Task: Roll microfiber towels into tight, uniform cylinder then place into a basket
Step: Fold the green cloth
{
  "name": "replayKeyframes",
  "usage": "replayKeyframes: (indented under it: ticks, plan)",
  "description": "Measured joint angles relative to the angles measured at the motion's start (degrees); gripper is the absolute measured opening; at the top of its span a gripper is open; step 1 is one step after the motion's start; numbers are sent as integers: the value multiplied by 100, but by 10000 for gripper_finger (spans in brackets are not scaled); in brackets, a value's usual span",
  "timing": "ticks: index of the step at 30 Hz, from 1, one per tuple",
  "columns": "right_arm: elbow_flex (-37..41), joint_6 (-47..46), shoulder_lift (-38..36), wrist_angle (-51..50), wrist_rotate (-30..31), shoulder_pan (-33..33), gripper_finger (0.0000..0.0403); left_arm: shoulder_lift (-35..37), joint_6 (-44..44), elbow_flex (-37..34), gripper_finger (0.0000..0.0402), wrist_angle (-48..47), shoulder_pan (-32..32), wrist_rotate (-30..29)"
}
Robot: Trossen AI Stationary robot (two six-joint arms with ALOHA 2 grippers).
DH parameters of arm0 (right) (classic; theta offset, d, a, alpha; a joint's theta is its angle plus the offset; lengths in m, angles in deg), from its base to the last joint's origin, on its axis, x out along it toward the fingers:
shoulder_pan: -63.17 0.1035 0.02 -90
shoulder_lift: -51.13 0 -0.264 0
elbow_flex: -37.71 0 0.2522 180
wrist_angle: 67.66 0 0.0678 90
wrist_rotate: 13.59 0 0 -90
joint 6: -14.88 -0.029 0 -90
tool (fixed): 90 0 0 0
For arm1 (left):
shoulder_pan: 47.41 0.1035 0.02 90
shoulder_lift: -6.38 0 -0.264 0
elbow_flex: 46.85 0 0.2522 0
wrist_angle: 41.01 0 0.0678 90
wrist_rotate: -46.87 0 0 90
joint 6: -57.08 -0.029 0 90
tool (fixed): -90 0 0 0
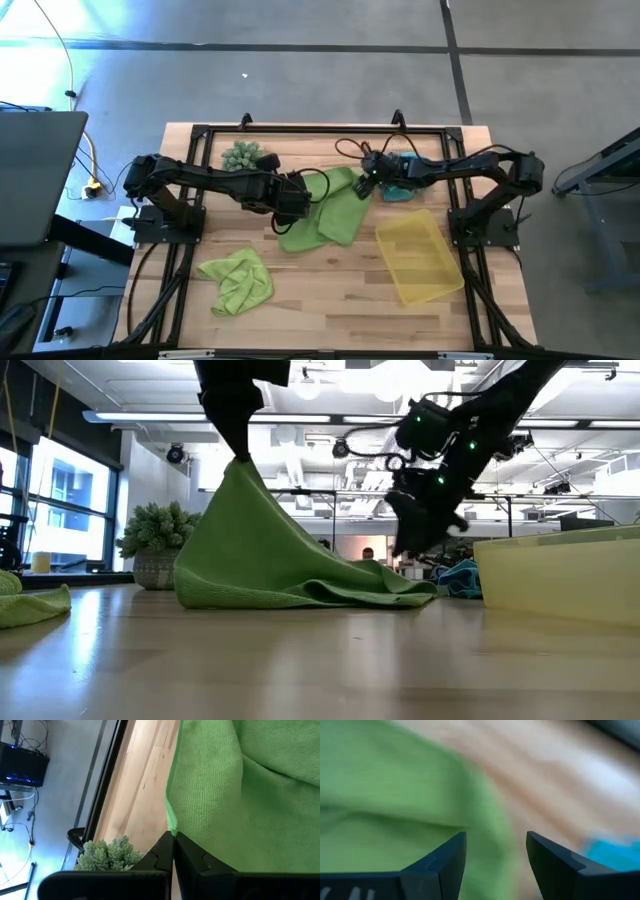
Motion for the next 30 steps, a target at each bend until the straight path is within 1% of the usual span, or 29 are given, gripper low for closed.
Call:
replayKeyframes:
  ticks: [1,3,5,13,16,18,20,24,26,28,29,30]
  plan:
    - [0,-28,47,191,-238,50,199,0,0,0,0,-1,0,1]
    - [0,-24,114,533,-460,130,199,0,0,0,0,0,0,1]
    - [-4,-25,192,871,-482,168,199,0,0,0,0,-2,0,3]
    - [-2,-144,717,1015,-290,-67,199,0,0,0,0,-19,-2,45]
    - [2,-118,777,971,-282,-221,199,0,0,0,0,-19,0,45]
    - [2,50,708,797,-270,-337,199,0,-2,0,0,-19,0,48]
    - [2,224,565,622,-120,-451,199,0,0,0,0,-25,0,70]
    - [0,742,289,249,771,-682,199,0,-6,0,0,-44,-2,111]
    - [0,857,160,188,991,-783,199,0,-5,0,0,-47,-2,111]
    - [0,853,49,196,945,-859,199,0,-4,0,0,-58,-1,111]
    - [0,781,4,190,779,-876,199,0,-4,0,0,-58,0,111]
    - [0,644,-53,189,481,-874,199,0,-4,0,0,-59,-2,111]
